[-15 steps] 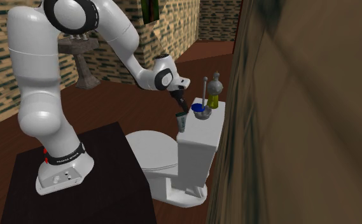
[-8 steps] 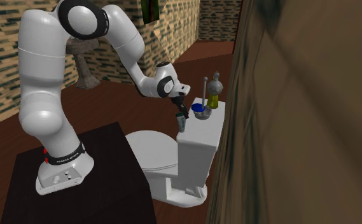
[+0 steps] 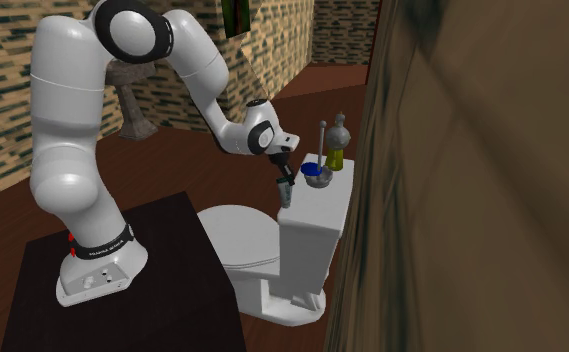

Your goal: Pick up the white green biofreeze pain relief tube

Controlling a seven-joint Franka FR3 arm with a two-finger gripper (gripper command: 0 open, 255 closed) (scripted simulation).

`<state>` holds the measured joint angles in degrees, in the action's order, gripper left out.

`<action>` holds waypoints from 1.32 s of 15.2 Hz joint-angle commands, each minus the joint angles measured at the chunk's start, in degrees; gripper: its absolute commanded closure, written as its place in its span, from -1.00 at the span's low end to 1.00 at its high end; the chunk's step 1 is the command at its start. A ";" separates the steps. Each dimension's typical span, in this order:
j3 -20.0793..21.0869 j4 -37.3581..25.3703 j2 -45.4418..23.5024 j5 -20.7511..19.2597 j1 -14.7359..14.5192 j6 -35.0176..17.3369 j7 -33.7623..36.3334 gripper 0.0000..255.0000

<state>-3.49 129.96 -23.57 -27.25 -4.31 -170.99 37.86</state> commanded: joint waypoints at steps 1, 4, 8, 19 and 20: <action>0.00 0.03 -0.07 -0.01 -0.02 0.01 0.01 1.00; 0.53 0.25 0.81 0.40 0.44 0.68 -0.49 1.00; 2.38 0.80 3.78 2.05 1.88 3.19 -2.34 1.00; 6.01 1.27 10.77 7.13 4.47 9.71 -7.31 1.00; 6.01 1.27 10.77 7.14 4.46 9.71 -7.32 1.00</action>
